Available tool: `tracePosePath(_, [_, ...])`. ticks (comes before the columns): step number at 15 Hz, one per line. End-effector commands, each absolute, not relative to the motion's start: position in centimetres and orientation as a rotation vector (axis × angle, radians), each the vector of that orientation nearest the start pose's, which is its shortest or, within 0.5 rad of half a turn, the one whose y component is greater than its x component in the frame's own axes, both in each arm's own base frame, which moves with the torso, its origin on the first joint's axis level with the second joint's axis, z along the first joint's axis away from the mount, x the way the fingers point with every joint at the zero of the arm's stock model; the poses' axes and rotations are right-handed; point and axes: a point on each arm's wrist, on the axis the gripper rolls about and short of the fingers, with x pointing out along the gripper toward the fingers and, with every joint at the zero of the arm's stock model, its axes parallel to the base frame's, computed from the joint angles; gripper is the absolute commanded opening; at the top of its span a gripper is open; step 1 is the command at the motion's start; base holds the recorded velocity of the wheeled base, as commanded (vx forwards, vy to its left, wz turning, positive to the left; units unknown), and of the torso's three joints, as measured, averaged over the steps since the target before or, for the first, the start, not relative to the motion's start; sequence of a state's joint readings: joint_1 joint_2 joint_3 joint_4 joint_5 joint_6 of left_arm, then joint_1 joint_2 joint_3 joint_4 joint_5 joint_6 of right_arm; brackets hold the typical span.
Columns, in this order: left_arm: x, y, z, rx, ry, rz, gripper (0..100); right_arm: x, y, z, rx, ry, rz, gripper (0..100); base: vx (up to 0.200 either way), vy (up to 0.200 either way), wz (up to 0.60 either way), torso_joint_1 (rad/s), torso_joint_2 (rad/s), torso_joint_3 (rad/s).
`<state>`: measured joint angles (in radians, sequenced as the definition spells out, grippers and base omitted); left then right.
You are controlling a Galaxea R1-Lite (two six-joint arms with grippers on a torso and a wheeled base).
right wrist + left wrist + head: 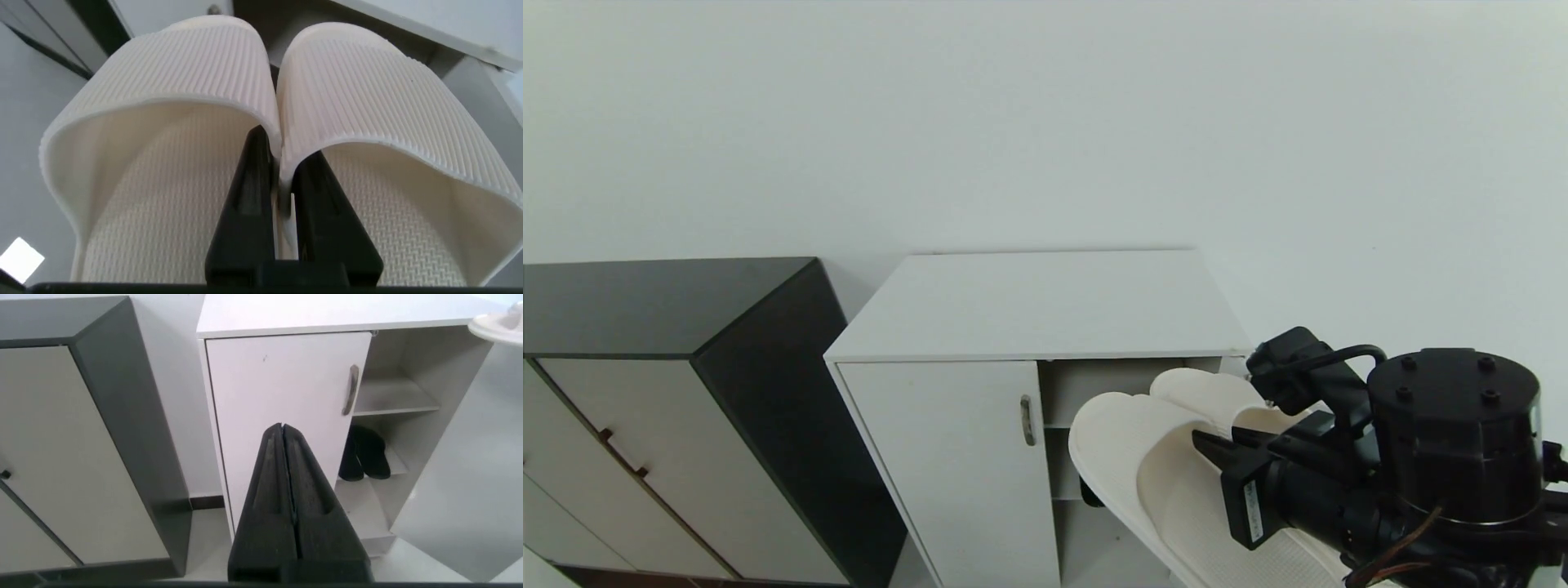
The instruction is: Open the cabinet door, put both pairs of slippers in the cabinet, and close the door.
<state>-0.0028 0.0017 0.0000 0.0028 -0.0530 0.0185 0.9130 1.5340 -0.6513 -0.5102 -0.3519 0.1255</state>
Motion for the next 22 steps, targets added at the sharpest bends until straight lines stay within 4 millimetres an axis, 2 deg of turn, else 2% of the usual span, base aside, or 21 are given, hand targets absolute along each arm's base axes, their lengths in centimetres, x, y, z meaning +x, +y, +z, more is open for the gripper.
tracePosePath(1, [-2.27, -0.11, 7.52, 0.018, 0.004, -0.057, 0, 16.01, 19.5, 17.46, -0.105, 0.342, 0.535, 0, 0.0, 0.0, 0.0, 0.0, 0.0, 0.0])
tracePosePath(5, [-2.27, -0.11, 7.52, 0.018, 0.004, -0.055, 0, 15.95, 19.49, 17.37, -0.107, 0.343, 0.536, 0, 0.0, 0.0, 0.0, -0.077, 0.17, 0.098])
tracePosePath(22, [-2.27, -0.11, 7.52, 0.017, 0.004, -0.055, 0, 15.9, 19.43, 17.21, -0.111, 0.348, 0.537, 0, 0.0, 0.0, 0.0, -0.19, 0.51, 0.31])
